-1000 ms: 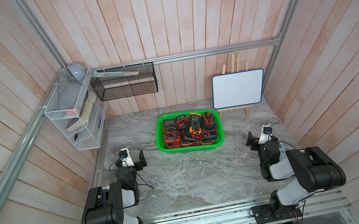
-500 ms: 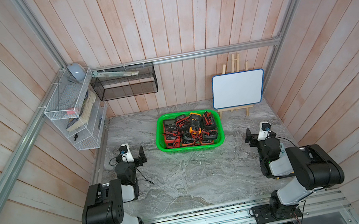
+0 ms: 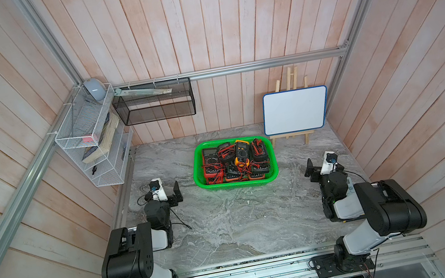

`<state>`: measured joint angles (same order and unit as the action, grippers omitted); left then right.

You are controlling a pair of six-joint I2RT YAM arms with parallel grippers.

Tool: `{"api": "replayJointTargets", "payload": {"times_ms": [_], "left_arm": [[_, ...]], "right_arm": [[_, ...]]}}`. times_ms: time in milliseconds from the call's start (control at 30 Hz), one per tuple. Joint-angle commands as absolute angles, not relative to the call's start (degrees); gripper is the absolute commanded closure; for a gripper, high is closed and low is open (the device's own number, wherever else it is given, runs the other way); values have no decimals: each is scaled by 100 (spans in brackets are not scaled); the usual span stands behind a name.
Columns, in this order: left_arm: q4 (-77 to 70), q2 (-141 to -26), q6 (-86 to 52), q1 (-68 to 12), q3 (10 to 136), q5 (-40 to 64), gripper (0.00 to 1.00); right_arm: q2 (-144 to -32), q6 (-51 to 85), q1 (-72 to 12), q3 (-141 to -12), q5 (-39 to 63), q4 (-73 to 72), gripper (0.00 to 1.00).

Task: Put the multimeter into the basket
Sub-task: Reset both arms

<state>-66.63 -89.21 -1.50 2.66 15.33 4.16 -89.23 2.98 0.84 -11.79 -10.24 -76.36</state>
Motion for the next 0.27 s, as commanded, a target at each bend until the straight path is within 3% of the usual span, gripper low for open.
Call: {"api": "replayJointTargets", "payload": {"times_ms": [0, 233], "left_arm": [[-6671, -8931, -79, 264, 1584, 379, 0], [-6662, -8930, -92, 257, 1585, 387, 0]], "right_arm": [[-8959, 362, 85, -1193, -1094, -7721, 2], [-8949, 334, 77, -1143, -1100, -7812, 2]]}}
